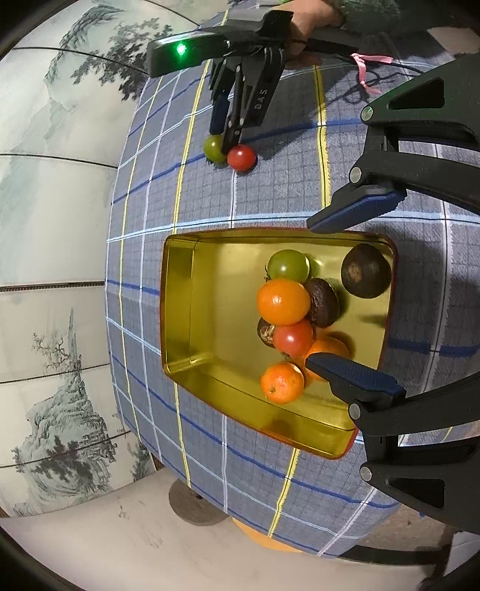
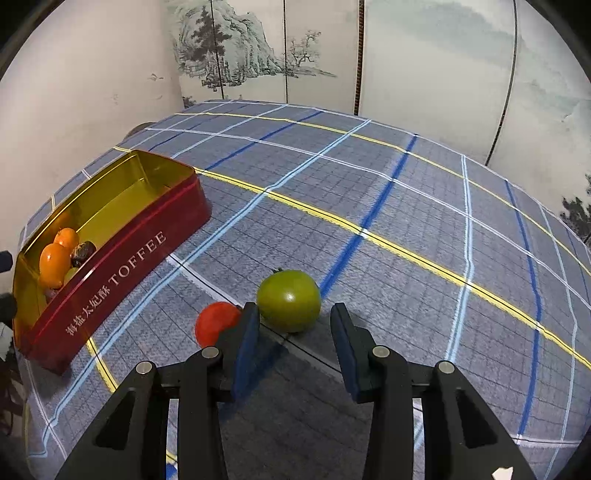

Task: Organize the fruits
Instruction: 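Move the right gripper to the green cherry tomato and grasp it, then grasp the other red cherry tomato with the left gripper while the right gripper holds the green tomato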

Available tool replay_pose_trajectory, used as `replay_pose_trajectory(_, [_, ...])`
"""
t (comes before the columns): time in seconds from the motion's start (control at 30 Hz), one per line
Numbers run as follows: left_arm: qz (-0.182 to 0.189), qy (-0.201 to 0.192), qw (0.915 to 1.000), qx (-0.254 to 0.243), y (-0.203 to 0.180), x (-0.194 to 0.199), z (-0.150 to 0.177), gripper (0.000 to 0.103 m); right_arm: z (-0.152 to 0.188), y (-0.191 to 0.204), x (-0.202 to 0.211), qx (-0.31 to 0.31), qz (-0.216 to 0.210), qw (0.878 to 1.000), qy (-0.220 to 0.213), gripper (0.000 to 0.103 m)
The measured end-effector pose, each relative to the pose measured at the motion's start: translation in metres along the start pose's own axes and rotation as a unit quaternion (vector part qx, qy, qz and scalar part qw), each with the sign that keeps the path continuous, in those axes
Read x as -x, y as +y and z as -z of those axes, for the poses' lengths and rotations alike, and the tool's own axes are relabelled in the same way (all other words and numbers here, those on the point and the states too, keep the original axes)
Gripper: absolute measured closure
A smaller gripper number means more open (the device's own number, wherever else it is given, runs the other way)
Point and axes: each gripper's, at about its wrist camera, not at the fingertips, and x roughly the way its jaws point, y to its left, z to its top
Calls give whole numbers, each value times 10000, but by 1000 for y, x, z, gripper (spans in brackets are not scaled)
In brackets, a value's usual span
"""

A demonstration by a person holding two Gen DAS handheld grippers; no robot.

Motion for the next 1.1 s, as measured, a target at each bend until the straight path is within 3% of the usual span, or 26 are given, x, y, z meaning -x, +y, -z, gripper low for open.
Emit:
replay_pose_trajectory(0.4, [96,34,9999,-66,-13,-7,-9,35,-10,1,-14,-153,-201,9997,3,69])
replay_pose_trajectory(1.1, [695,-66,9956,-628,-99,-47,-41,35,52,-51,39,-527,822,9952,-69,70])
